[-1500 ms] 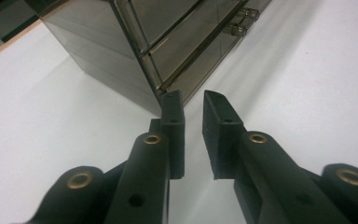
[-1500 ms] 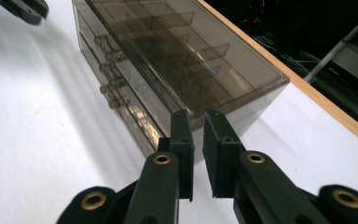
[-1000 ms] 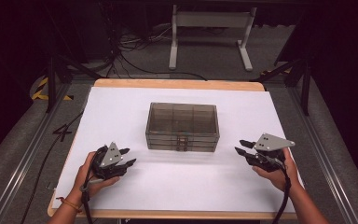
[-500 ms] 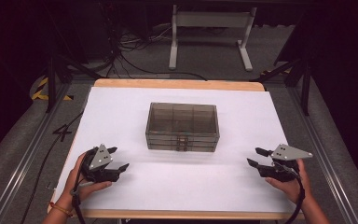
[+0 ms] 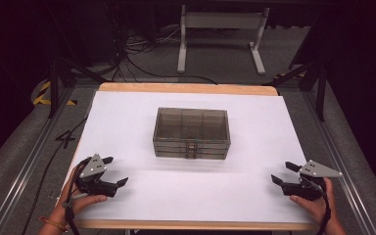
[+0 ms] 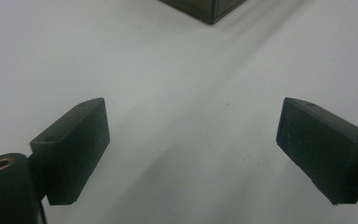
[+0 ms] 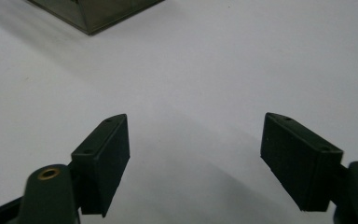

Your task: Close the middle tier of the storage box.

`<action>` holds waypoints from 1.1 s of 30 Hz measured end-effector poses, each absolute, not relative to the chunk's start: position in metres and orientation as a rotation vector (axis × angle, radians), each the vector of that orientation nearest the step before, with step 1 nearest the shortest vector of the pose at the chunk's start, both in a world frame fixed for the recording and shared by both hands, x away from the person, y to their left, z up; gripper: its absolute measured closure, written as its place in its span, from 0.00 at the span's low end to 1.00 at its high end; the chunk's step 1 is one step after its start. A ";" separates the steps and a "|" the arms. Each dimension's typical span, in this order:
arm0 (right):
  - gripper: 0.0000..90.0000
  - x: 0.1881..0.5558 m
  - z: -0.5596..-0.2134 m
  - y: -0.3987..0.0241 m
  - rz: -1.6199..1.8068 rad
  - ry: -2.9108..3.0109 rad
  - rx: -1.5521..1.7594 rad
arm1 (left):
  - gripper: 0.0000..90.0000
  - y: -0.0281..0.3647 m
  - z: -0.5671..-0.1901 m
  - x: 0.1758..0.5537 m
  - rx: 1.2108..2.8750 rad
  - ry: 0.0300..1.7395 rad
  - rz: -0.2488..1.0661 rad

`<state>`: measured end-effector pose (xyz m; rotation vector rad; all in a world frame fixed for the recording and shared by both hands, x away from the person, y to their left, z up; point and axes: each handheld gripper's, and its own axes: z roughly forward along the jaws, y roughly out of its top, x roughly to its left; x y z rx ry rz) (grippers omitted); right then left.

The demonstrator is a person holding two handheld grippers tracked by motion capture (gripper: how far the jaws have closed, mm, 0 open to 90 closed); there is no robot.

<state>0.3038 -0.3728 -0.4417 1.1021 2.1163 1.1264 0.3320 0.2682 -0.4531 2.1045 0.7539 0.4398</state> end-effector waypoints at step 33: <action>0.07 0.297 -0.443 -0.379 1.131 1.944 1.177 | 0.09 0.290 -0.459 0.320 1.917 0.862 0.517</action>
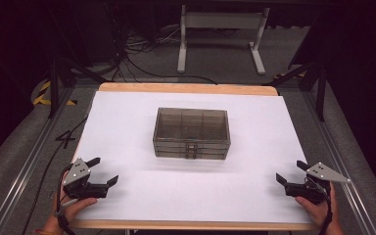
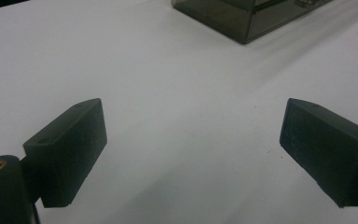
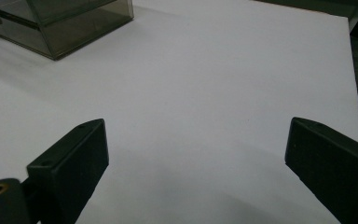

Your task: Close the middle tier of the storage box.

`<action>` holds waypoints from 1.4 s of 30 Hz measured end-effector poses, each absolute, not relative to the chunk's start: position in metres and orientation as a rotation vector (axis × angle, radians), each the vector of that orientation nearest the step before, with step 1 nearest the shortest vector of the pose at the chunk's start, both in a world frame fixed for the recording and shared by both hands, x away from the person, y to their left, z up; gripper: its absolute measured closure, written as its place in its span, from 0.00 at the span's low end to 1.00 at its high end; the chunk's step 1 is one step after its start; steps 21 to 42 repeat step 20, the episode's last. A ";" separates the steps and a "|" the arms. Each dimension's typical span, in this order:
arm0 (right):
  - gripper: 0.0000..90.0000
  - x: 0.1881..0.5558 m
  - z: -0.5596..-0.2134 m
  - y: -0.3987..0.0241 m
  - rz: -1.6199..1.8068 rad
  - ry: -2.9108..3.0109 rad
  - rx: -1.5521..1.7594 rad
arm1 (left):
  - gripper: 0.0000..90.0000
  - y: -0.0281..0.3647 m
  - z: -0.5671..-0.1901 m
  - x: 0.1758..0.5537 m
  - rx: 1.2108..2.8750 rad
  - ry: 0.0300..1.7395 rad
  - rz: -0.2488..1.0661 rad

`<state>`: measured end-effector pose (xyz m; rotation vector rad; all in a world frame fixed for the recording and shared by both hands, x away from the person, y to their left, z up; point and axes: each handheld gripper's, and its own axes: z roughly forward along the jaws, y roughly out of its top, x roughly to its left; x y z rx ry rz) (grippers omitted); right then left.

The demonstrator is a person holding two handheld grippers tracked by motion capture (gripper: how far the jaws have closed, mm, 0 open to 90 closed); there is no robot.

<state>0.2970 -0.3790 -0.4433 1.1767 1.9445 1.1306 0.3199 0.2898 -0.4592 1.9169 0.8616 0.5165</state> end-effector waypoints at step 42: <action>0.06 0.298 -0.443 -0.379 1.119 1.941 1.191 | 0.08 0.291 -0.459 0.321 1.905 0.885 0.516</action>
